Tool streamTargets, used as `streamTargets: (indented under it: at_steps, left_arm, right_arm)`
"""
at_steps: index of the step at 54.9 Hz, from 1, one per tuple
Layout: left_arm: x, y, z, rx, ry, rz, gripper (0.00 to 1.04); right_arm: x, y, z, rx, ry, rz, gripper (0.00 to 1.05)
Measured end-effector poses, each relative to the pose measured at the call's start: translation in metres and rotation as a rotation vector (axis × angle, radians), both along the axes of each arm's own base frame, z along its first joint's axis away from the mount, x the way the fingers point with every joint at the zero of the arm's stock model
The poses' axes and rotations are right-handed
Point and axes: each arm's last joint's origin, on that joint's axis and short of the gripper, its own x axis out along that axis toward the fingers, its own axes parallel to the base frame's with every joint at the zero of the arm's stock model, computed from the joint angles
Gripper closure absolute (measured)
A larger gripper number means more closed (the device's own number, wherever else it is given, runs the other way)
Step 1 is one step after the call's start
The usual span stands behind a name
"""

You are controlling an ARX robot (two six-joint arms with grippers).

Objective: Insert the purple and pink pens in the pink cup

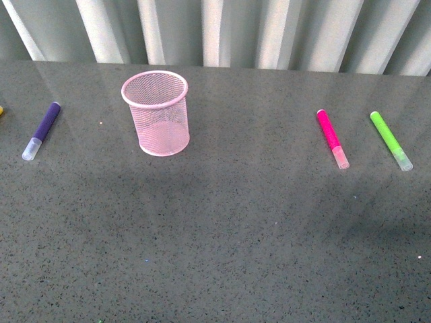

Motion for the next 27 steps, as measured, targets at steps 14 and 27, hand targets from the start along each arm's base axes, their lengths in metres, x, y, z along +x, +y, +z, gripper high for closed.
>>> streamTargets:
  at_steps: [14, 27]
  left_arm:
    - [0.086, -0.013, -0.023, 0.034, 0.202, -0.141, 0.07]
    - [0.127, -0.025, -0.049, 0.036, 0.302, -0.175, 0.07]
  right_arm:
    - [0.0, 0.0, 0.0, 0.0, 0.0, 0.0, 0.07]
    - [0.0, 0.0, 0.0, 0.0, 0.0, 0.0, 0.07]
